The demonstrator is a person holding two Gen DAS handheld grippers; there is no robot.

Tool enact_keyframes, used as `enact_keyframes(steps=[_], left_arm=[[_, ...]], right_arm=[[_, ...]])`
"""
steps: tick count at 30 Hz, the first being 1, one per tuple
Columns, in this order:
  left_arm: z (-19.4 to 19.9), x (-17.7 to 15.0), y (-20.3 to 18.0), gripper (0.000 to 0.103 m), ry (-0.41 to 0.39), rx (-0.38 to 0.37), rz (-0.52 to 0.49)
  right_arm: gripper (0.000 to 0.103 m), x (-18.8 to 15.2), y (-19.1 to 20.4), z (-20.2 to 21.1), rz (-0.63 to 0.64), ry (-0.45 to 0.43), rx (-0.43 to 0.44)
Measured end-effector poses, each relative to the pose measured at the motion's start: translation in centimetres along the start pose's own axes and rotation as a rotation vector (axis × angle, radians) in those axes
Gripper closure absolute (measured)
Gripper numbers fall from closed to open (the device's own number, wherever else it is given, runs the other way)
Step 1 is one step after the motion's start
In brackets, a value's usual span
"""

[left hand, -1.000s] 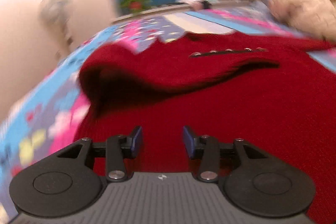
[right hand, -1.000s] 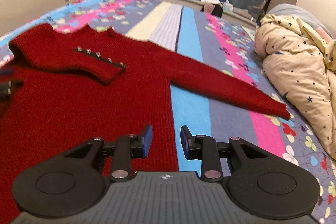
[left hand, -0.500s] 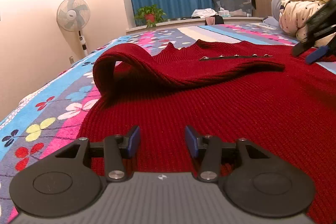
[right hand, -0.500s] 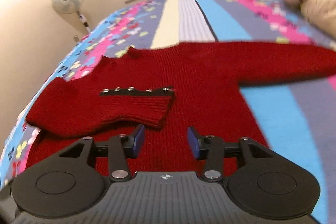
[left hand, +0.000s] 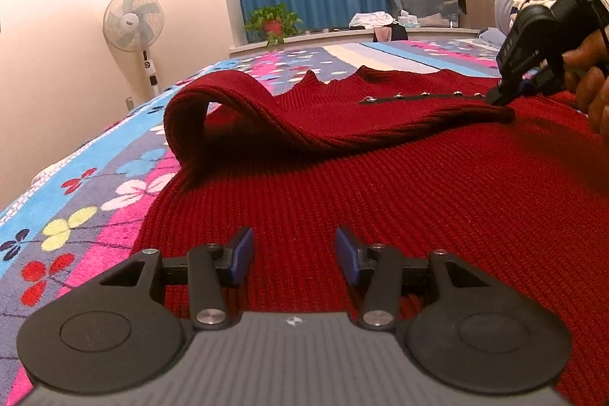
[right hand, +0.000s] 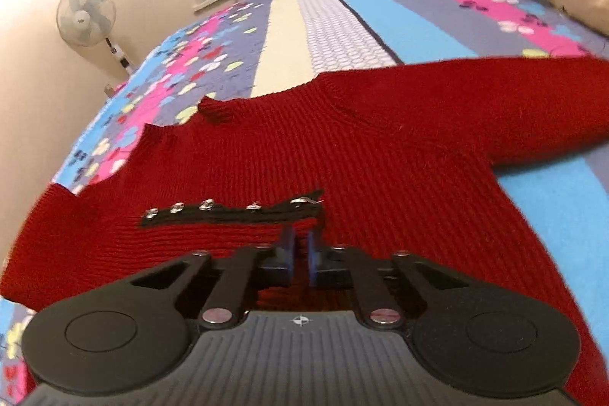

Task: Fold small clothes
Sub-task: 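Lift the held sleeve and fold it across the sweater body, release, then grasp the other sleeve cuff with the right gripper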

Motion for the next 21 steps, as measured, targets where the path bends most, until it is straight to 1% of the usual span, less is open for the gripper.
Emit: enact_keyframes(steps=[3, 5, 6, 9, 10, 11, 12, 13, 14, 15, 16, 17, 18, 19, 20, 21], left_arm=[[-0.1, 0.0, -0.1, 0.049, 0.0, 0.005, -0.006], [-0.2, 0.0, -0.2, 0.049, 0.001, 0.007, -0.009], [-0.2, 0.0, -0.2, 0.049, 0.001, 0.009, -0.012], [-0.2, -0.1, -0.4, 0.048, 0.001, 0.014, -0.018], [-0.3, -0.1, -0.4, 0.048, 0.002, 0.016, -0.02], [-0.3, -0.1, -0.5, 0.048, 0.002, 0.017, -0.02], [-0.3, -0.1, -0.5, 0.048, 0.002, 0.017, -0.021], [-0.3, -0.1, -0.5, 0.048, 0.003, 0.018, -0.021], [-0.3, -0.1, -0.5, 0.048, 0.002, 0.017, -0.021], [-0.3, -0.1, -0.6, 0.048, 0.002, 0.017, -0.022], [-0.3, -0.2, -0.7, 0.048, 0.002, 0.018, -0.022], [-0.3, -0.2, -0.6, 0.048, 0.001, 0.018, -0.022], [-0.3, -0.2, -0.7, 0.048, 0.001, 0.018, -0.023], [-0.3, -0.2, -0.6, 0.048, 0.001, 0.018, -0.022], [-0.3, -0.2, -0.7, 0.048, 0.001, 0.019, -0.023], [-0.3, -0.1, -0.7, 0.048, 0.0, 0.019, -0.023]], right_arm=[[0.102, 1.3, -0.6, 0.5, -0.001, -0.044, 0.019], [0.102, 3.0, -1.3, 1.9, -0.007, -0.112, 0.031], [0.102, 4.0, -1.7, 2.8, -0.004, -0.153, 0.023], [0.102, 6.4, -3.7, 5.2, 0.011, -0.283, -0.052], [0.102, 7.0, -5.1, 5.8, -0.009, -0.318, -0.095], [0.102, 7.3, -6.5, 5.9, -0.034, -0.328, -0.131], [0.103, 7.2, -7.9, 5.6, -0.06, -0.315, -0.164], [0.099, 6.9, -9.1, 5.1, -0.074, -0.284, -0.206], [0.099, 6.3, -10.4, 3.9, -0.089, -0.211, -0.238], [0.099, 5.6, -11.4, 2.8, -0.114, -0.14, -0.234], [0.099, 4.5, -12.6, 1.9, -0.166, -0.073, -0.211], [0.099, 3.8, -13.4, 1.6, -0.209, -0.055, -0.214], [0.099, 3.4, -13.8, 1.7, -0.223, -0.052, -0.233], [0.099, 3.4, -13.7, 1.8, -0.208, -0.06, -0.247], [0.098, 3.5, -13.3, 2.0, -0.189, -0.076, -0.237], [0.097, 3.7, -12.7, 2.2, -0.172, -0.094, -0.209]])
Point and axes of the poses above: each gripper's, at about its wrist camera, not at the fingertips, and z roughly against the way its jaws point, y to its left, x to its top, the point moved 5 cm from there along -z, roughly the way its jaws point, and after that the axes turned 13 degrees about z, right-handed, at the moved point
